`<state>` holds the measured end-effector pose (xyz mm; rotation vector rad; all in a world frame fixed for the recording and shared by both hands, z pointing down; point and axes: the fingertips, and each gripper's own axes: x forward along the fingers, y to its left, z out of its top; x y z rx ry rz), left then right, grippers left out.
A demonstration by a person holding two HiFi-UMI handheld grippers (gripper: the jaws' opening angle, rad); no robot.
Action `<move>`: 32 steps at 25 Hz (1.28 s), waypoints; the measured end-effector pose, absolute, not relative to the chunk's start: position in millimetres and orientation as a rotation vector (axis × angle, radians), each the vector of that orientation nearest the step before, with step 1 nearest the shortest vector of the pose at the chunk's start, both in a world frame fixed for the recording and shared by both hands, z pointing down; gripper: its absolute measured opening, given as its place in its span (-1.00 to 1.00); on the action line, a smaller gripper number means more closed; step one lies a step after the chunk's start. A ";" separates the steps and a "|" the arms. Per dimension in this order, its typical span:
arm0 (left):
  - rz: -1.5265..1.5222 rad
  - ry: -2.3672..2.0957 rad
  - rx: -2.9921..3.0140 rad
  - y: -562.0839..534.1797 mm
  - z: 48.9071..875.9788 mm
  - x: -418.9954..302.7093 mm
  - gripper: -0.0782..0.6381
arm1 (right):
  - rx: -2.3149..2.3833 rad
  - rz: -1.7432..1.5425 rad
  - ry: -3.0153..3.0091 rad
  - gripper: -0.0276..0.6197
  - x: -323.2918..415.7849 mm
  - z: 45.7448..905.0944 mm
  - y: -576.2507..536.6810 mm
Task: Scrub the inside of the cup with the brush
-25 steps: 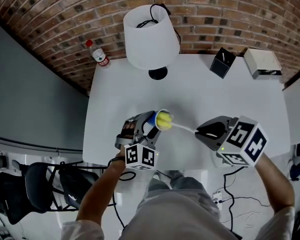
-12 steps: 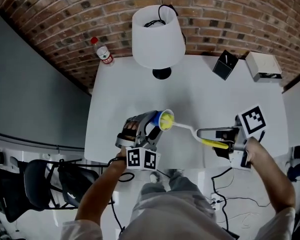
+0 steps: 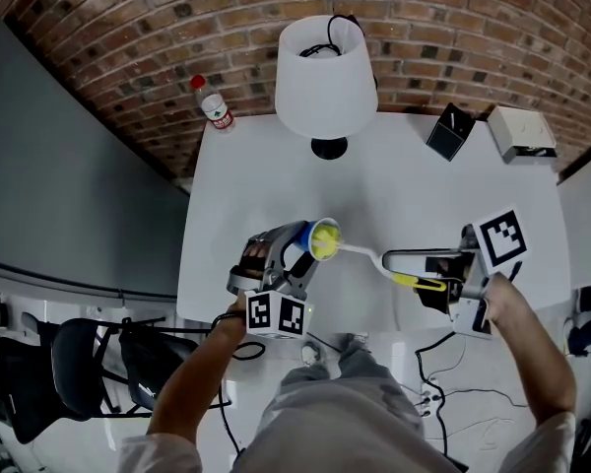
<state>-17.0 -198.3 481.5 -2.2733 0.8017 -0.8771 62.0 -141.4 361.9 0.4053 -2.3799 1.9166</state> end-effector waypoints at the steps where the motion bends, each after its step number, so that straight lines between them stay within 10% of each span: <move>1: -0.876 0.804 -2.285 -197.8 481.6 -18.2 -0.10 | 0.402 1.908 -2.397 -0.52 60.5 357.6 -142.6; 19: -0.788 0.834 -2.478 -190.0 476.5 -27.8 -0.11 | 0.629 1.586 -2.660 -0.39 86.0 315.2 -176.5; 32: -0.649 0.805 -2.689 -182.1 454.8 -8.0 -0.11 | 0.711 0.141 -2.441 -0.49 96.7 339.0 -152.4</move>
